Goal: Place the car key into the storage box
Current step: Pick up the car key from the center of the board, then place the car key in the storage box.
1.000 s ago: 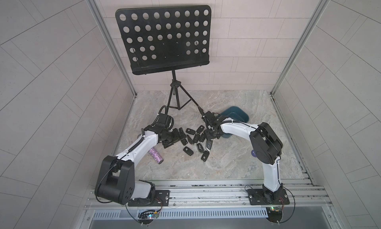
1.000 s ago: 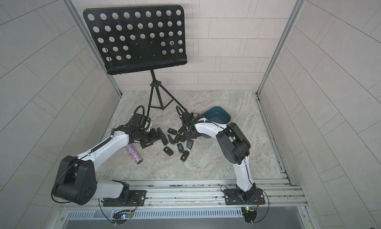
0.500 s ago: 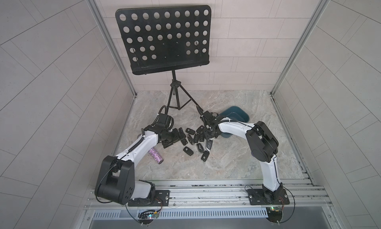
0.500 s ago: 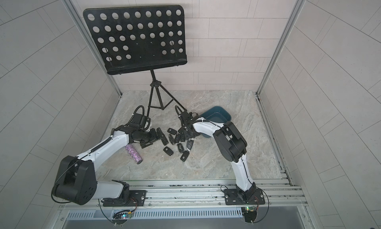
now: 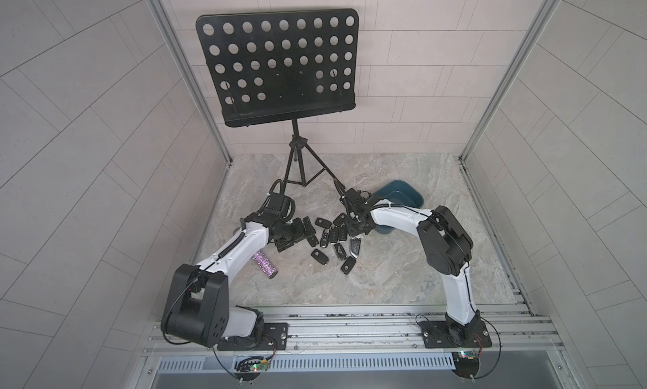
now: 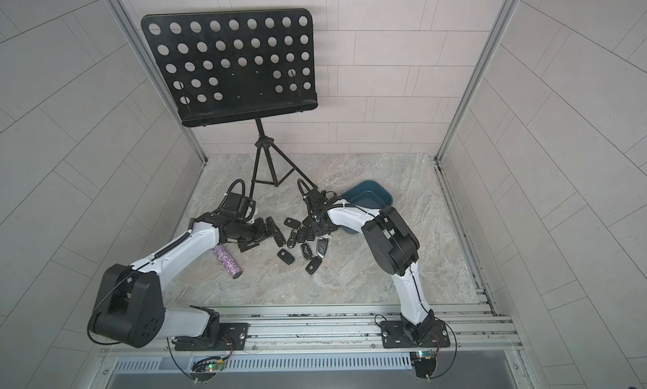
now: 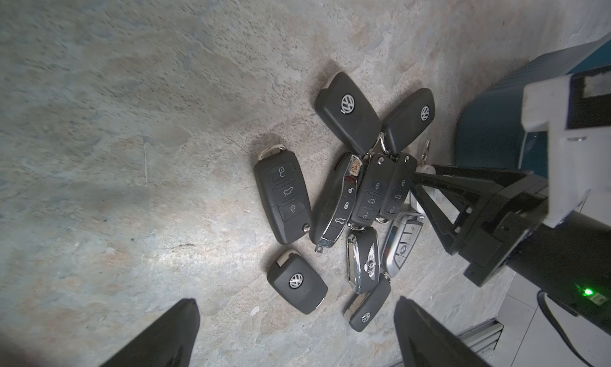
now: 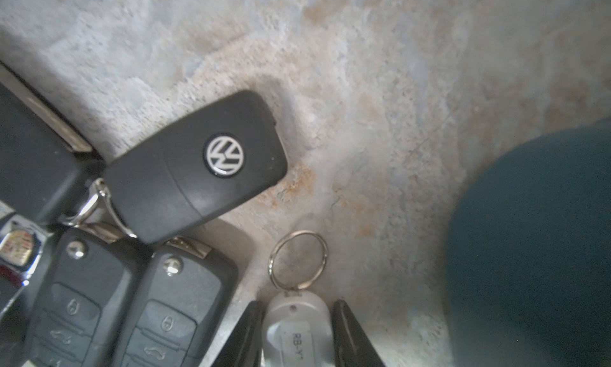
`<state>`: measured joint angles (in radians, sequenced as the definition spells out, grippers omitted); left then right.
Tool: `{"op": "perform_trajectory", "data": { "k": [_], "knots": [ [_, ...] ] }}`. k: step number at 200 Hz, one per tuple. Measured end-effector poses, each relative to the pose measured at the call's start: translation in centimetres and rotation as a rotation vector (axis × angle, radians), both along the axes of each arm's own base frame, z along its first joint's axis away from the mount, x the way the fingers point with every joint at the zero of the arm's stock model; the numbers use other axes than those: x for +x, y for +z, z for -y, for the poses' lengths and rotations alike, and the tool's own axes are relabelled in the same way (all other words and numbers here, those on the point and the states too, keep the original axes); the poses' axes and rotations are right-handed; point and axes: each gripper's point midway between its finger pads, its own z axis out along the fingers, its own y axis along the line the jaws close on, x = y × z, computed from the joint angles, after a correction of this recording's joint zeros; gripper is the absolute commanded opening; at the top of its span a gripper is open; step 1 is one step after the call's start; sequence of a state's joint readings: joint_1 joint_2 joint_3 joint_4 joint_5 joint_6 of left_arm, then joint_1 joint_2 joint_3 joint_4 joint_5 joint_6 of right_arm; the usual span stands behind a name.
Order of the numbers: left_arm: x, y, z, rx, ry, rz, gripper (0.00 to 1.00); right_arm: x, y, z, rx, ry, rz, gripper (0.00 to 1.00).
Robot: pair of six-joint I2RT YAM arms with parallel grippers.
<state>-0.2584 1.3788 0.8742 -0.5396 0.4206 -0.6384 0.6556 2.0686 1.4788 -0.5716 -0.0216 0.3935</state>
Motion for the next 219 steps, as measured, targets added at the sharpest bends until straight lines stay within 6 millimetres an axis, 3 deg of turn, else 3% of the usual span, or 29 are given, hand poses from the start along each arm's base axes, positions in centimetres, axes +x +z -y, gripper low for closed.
{"op": "perform_trajectory", "data": {
  "k": [87, 162, 219],
  "knots": [
    [0.5, -0.3, 0.1, -0.003, 0.024, -0.018, 1.0, -0.1, 1.1, -0.2, 0.017, 0.005, -0.012, 0.3],
    [2.6, 0.7, 0.9, -0.018, 0.017, -0.001, 1.0, 2.0, 9.6, 0.3, 0.121, -0.029, 0.11, 0.3],
    [4.0, 0.8, 1.8, -0.036, -0.001, -0.003, 1.0, 3.5, 13.3, 4.8, 0.129, -0.098, 0.168, 0.3]
  ]
}}
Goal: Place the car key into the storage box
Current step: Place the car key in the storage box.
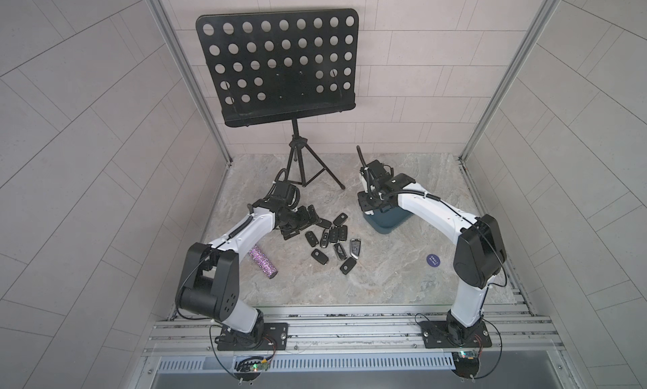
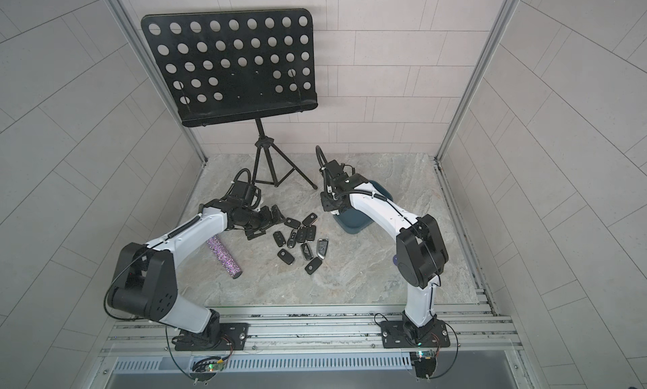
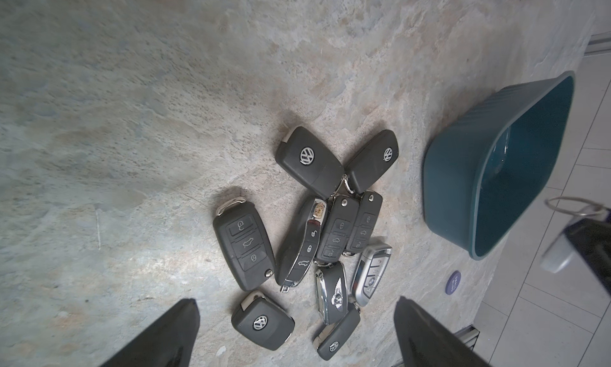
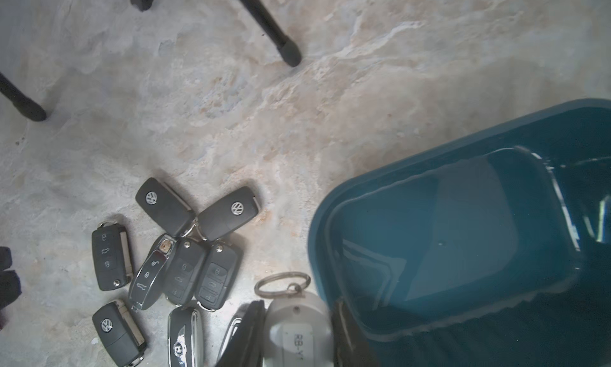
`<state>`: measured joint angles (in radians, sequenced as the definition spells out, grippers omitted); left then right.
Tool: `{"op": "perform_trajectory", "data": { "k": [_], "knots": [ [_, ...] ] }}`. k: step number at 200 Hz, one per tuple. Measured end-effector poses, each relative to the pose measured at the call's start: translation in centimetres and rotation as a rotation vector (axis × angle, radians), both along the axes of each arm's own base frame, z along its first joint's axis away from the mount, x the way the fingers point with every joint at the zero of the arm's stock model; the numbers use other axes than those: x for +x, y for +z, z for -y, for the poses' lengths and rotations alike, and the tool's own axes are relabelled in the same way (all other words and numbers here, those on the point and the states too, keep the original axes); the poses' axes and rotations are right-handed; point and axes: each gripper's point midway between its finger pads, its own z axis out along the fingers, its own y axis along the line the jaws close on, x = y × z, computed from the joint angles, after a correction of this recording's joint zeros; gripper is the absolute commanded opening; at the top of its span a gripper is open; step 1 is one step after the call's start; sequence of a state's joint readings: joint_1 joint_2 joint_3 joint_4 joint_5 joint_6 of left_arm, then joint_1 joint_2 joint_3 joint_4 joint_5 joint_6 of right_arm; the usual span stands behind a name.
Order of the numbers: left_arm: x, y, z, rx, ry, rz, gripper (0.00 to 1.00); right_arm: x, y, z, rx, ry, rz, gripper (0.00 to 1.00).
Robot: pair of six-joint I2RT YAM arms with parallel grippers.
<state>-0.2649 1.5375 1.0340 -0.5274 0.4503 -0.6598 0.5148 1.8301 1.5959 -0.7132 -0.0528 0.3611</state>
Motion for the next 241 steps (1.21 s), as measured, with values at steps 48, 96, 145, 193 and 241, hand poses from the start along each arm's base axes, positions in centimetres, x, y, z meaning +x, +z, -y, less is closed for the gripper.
{"op": "perform_trajectory", "data": {
  "k": [48, 96, 145, 193, 241],
  "knots": [
    [-0.2, -0.2, 0.4, -0.002, -0.012, -0.008, 1.0, 1.7, -0.9, 4.7, -0.044, -0.064, 0.0, 0.3],
    [-0.5, -0.3, 0.3, 0.004, -0.01, -0.01, 1.0, 2.0, -4.4, 7.0, -0.086, -0.083, -0.046, 0.3],
    [-0.8, -0.6, 0.2, 0.009, -0.006, -0.017, 1.0, 0.6, -8.0, 7.3, -0.093, -0.073, -0.112, 0.3],
    [-0.8, -0.6, 0.2, 0.009, -0.007, -0.017, 1.0, 0.0, -10.7, 6.8, -0.074, -0.074, -0.167, 0.3],
    [-0.8, -0.6, 0.1, 0.01, -0.008, -0.016, 1.0, -0.7, -11.3, 5.2, -0.05, -0.062, -0.185, 0.3]
  ]
}}
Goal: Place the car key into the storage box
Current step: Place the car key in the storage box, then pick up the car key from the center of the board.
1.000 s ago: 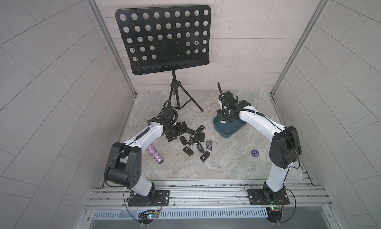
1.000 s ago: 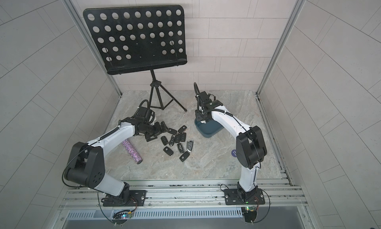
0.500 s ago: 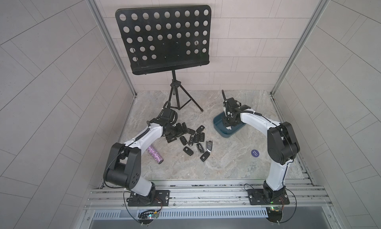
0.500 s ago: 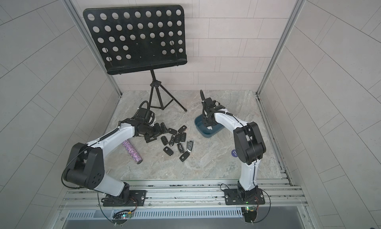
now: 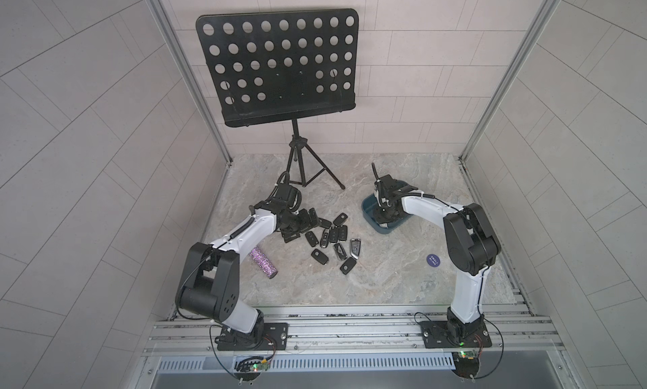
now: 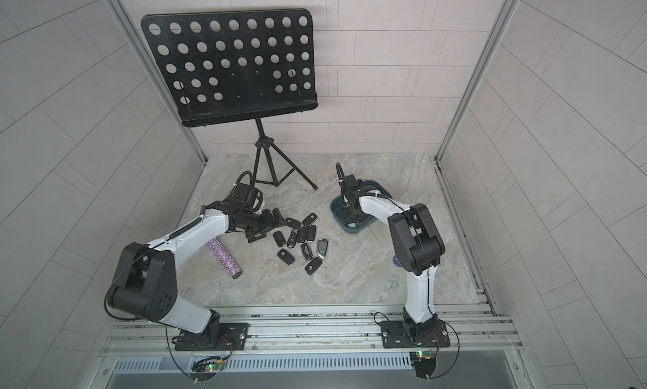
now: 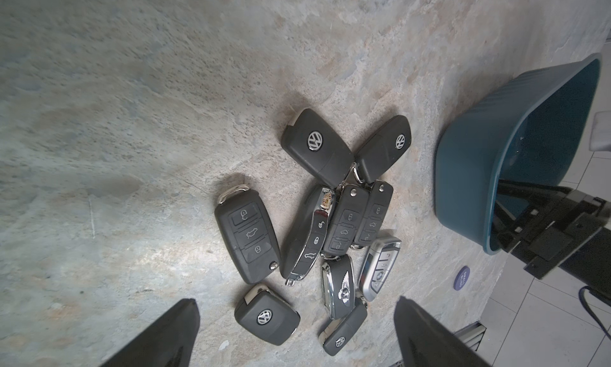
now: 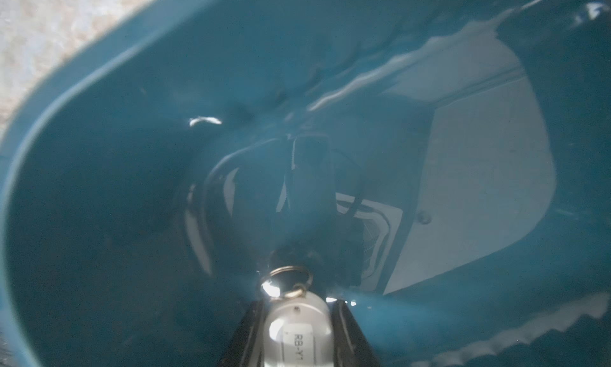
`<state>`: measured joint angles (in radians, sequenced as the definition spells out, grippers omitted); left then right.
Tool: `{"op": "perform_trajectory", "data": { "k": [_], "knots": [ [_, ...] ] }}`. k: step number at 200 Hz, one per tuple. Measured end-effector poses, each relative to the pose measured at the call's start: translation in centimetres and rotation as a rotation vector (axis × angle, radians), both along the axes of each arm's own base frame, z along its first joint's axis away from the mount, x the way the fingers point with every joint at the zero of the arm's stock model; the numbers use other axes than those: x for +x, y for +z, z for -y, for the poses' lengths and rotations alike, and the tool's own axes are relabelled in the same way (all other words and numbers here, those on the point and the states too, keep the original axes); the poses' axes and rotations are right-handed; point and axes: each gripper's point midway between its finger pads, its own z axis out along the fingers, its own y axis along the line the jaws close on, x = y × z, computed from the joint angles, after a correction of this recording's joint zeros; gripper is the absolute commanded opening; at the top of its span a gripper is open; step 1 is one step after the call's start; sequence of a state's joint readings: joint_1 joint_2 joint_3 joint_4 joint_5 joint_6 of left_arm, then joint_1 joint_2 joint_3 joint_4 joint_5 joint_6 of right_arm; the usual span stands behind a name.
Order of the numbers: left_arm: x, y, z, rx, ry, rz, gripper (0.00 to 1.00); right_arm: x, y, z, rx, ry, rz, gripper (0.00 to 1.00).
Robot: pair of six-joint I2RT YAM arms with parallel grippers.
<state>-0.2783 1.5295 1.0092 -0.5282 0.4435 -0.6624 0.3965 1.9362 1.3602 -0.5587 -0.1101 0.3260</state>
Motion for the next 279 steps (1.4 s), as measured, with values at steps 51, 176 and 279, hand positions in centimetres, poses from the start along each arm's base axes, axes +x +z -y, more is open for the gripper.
{"op": "perform_trajectory", "data": {
  "k": [51, 176, 279],
  "knots": [
    [-0.5, -0.5, -0.1, 0.006, -0.001, -0.018, 1.0, -0.6, -0.5, -1.9, 0.025, 0.011, -0.014, 0.33],
    [-0.5, -0.1, -0.3, 0.009, -0.001, -0.003, 1.0, -0.7, 1.4, -2.0, 0.019, -0.002, 0.003, 0.61],
    [-1.5, 0.1, -0.9, 0.025, 0.008, 0.015, 1.0, -4.1, 9.4, -3.5, 0.133, 0.045, 0.123, 0.65]
  ]
}}
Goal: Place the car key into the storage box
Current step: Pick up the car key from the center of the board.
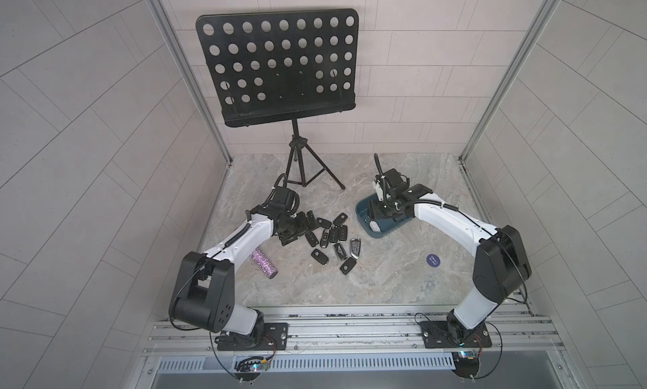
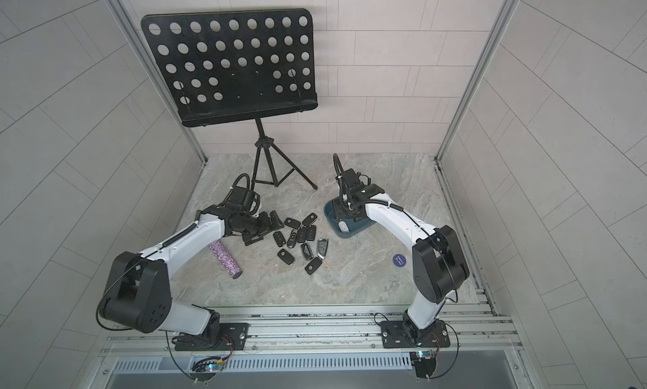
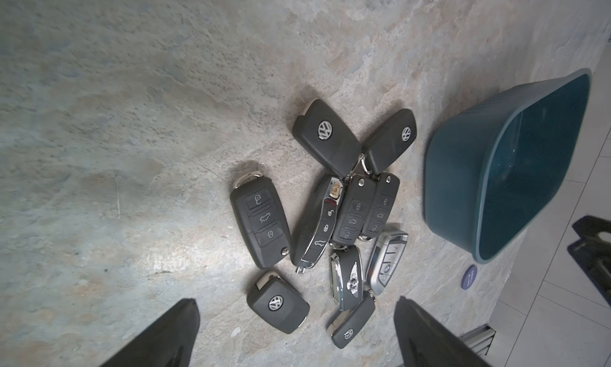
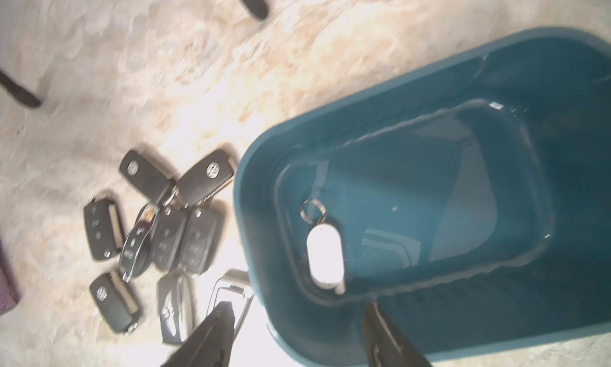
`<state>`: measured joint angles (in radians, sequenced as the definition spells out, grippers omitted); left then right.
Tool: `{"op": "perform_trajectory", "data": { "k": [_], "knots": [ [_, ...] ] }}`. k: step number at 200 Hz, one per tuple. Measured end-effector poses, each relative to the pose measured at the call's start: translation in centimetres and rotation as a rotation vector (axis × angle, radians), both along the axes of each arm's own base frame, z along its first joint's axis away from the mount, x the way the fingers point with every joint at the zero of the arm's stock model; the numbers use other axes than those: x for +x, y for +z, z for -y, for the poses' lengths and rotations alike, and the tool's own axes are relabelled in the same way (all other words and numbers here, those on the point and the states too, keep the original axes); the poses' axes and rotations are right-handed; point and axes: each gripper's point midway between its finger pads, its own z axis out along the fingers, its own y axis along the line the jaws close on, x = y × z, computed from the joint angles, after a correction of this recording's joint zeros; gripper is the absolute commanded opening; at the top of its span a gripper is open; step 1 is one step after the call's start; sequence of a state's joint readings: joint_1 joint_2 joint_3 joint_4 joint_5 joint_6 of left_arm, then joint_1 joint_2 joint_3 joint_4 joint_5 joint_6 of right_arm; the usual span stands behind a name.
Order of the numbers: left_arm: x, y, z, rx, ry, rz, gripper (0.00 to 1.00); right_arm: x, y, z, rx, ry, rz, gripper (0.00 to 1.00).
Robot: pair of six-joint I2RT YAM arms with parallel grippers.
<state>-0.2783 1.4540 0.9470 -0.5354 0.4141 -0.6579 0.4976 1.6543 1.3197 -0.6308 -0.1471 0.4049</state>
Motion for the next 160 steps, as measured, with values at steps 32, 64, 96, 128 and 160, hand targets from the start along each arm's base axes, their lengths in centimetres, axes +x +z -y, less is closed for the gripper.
{"op": "perform_trajectory", "data": {
  "k": [32, 64, 96, 128, 160],
  "knots": [
    [-0.8, -0.8, -0.4, 0.017, 0.005, -0.017, 1.0, -3.4, -0.5, -2.4, -0.005, 0.094, -0.019, 0.65],
    [-1.2, -0.9, -0.7, 0.022, 0.008, -0.015, 1.0, -6.4, -0.8, -4.7, -0.013, 0.194, -0.021, 0.66],
    [-1.5, -1.0, -0.8, 0.024, 0.007, -0.015, 1.0, -8.9, -2.0, -6.4, -0.039, 0.294, -0.032, 0.66],
    [-1.7, -1.2, -0.9, 0.03, 0.004, -0.021, 1.0, -9.8, -3.6, -6.8, -0.07, 0.336, -0.053, 0.65],
    [-1.9, -1.3, -1.0, 0.037, -0.006, -0.025, 1.0, -9.6, -6.6, -6.8, -0.118, 0.337, -0.104, 0.65]
  ]
}}
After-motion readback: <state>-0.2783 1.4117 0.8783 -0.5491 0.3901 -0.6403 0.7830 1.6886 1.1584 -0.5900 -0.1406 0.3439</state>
